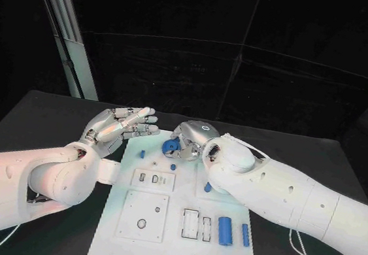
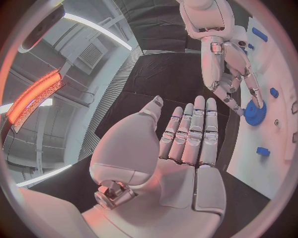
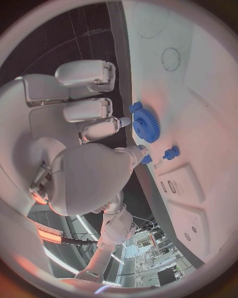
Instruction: Assemble the parts on the task board
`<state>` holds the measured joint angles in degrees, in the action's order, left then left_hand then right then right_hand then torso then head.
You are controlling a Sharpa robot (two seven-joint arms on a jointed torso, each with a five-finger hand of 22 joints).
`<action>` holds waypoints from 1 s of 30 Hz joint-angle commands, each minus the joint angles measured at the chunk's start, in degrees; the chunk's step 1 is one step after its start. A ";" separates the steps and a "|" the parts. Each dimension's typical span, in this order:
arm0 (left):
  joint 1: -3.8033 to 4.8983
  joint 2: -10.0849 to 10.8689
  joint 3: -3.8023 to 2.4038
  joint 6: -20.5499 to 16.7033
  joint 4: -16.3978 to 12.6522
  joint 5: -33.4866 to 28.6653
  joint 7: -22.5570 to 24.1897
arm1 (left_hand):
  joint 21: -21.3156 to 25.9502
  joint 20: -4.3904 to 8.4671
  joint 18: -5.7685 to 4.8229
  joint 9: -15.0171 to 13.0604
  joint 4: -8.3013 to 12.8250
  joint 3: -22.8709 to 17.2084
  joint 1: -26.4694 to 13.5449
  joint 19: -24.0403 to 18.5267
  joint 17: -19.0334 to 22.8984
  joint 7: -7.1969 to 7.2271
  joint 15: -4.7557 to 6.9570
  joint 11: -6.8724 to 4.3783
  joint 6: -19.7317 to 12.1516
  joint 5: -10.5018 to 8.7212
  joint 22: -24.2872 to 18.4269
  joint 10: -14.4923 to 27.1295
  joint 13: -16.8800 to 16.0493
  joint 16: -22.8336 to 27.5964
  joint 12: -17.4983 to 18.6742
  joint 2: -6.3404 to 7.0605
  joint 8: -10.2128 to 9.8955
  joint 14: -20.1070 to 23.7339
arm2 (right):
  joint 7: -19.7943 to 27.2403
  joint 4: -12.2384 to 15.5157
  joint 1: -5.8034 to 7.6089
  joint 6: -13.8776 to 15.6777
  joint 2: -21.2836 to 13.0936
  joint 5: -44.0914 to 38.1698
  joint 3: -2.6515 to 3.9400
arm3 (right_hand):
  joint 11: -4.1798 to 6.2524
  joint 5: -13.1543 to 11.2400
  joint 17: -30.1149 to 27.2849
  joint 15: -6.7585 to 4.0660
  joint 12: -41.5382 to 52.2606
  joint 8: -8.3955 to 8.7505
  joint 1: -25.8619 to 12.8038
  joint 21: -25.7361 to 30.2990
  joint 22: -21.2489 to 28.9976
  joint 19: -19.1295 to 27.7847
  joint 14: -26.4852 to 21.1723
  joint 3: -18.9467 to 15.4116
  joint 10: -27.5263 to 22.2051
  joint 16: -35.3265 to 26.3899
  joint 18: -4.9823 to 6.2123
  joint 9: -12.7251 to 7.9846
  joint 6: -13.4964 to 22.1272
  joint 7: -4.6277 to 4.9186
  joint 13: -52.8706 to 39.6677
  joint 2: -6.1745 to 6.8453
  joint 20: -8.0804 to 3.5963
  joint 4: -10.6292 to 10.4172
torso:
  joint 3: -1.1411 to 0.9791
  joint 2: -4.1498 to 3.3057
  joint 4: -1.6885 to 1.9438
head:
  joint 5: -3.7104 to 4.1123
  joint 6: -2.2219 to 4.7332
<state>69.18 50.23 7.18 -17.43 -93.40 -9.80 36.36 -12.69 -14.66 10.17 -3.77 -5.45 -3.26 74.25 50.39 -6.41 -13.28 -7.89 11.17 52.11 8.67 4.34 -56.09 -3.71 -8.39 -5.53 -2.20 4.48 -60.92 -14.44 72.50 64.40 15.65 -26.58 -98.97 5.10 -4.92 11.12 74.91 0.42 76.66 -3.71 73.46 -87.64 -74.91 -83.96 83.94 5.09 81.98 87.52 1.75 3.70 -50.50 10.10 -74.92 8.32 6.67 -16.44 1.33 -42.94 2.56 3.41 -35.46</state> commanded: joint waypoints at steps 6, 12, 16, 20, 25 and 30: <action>0.09 0.00 -0.04 0.84 -0.10 0.14 0.02 | 0.23 -0.12 0.38 0.07 0.37 -0.01 0.08 0.28 -0.09 -0.99 -0.53 0.04 -0.48 -0.15 -0.10 0.29 0.09 0.32 0.41 -0.53 -0.35 -0.02 | -1.07 -0.21 0.12 -2.27 0.03 -0.44 -0.01 | -0.22 0.19 9.05 0.50 -0.21 -0.08 -2.13 0.04 -8.52 -1.21 4.65 -2.18 -0.01 -0.29 -0.20 0.18 -0.63 0.05 -2.53 -0.96 0.61 -0.38 | 0.00 0.00 0.03 | 0.06 0.00; 0.09 0.03 -0.04 0.84 -0.09 0.14 -0.05 | 0.26 -0.13 0.37 0.07 0.40 -0.03 0.06 0.28 -0.09 -0.99 -0.54 0.06 -0.51 -0.15 -0.12 0.34 0.10 0.36 0.44 -0.56 -0.38 -0.02 | -1.38 -0.34 0.13 -5.34 -0.11 0.73 -0.01 | -0.11 4.49 9.23 0.43 0.17 -0.09 -8.94 0.03 -8.60 -1.26 4.70 -4.93 0.17 -0.24 -0.21 0.22 -1.41 -0.07 -2.91 -4.24 0.56 -0.25 | -0.01 -0.01 -0.01 | 0.11 -0.02; 0.10 0.05 -0.04 0.85 -0.11 0.14 -0.07 | 0.27 -0.13 0.38 0.07 0.42 -0.06 0.06 0.29 -0.09 -1.00 -0.55 0.06 -0.53 -0.14 -0.13 0.36 0.10 0.37 0.46 -0.59 -0.39 -0.02 | -1.47 -0.46 0.13 -6.39 -0.18 1.69 -0.01 | -0.14 4.92 9.31 0.42 0.43 -0.04 -11.27 0.04 -8.61 -1.26 4.72 -6.77 0.29 -0.22 -0.21 0.19 -1.49 -0.08 -3.16 -5.56 0.55 -0.30 | -0.01 -0.03 -0.04 | 0.15 -0.14; 0.10 0.08 -0.04 0.83 -0.13 0.14 -0.11 | 0.29 -0.14 0.38 0.07 0.47 -0.13 0.09 0.29 -0.10 -1.00 -0.55 0.07 -0.55 -0.13 -0.15 0.41 0.10 0.41 0.50 -0.67 -0.41 -0.02 | -1.45 -0.50 0.13 -5.41 -0.27 2.16 -0.02 | -0.17 4.75 9.35 0.44 0.63 0.04 -11.90 0.00 -8.72 -1.34 4.73 -7.63 0.40 -0.21 -0.24 0.15 -1.37 -0.04 -3.35 -6.17 0.57 -0.31 | -0.04 -0.03 0.00 | 0.18 -0.20; 0.10 0.12 -0.04 0.85 -0.16 0.14 -0.17 | 0.32 -0.14 0.38 0.07 0.54 -0.22 0.13 0.30 -0.11 -1.00 -0.55 0.07 -0.57 -0.12 -0.18 0.45 0.10 0.45 0.53 -0.77 -0.43 -0.03 | -1.47 -0.18 0.12 -2.56 -0.53 2.11 -0.02 | -0.28 4.46 9.34 0.52 0.55 0.14 -10.75 0.01 -8.71 -1.33 4.72 -8.42 0.31 -0.22 -0.23 0.08 -0.85 0.09 -3.29 -6.03 0.62 0.03 | -0.01 0.00 0.02 | 0.29 -0.21; 0.11 0.21 -0.04 0.89 -0.18 0.14 -0.22 | 0.35 -0.15 0.38 0.07 0.62 -0.30 0.18 0.31 -0.11 -1.01 -0.56 0.09 -0.61 -0.11 -0.20 0.49 0.10 0.49 0.57 -0.83 -0.46 -0.04 | -0.88 0.30 0.12 0.73 -1.02 1.97 -0.02 | -0.35 4.64 9.36 0.60 0.48 0.11 -9.41 0.02 -8.70 -1.32 4.73 -9.16 0.22 -0.23 -0.23 0.09 -0.56 0.17 -3.25 -5.77 0.69 0.17 | -0.04 0.01 -0.04 | 0.25 -0.21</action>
<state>69.19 50.41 7.18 -17.34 -93.46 -9.81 36.09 -12.69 -14.66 10.16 -3.77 -5.12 -3.59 74.47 50.39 -6.45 -13.19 -7.91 11.19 51.78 8.67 4.23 -56.07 -3.67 -8.15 -5.31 -2.42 4.25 -60.93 -15.26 72.63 64.40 13.54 -27.52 -97.27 5.06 -5.13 15.68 74.94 0.62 77.02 -3.49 63.67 -87.64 -74.91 -83.96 84.15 -3.69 82.20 87.52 1.76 3.90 -51.45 10.18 -74.92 2.54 7.08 -16.26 1.30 -42.95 2.55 3.69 -35.67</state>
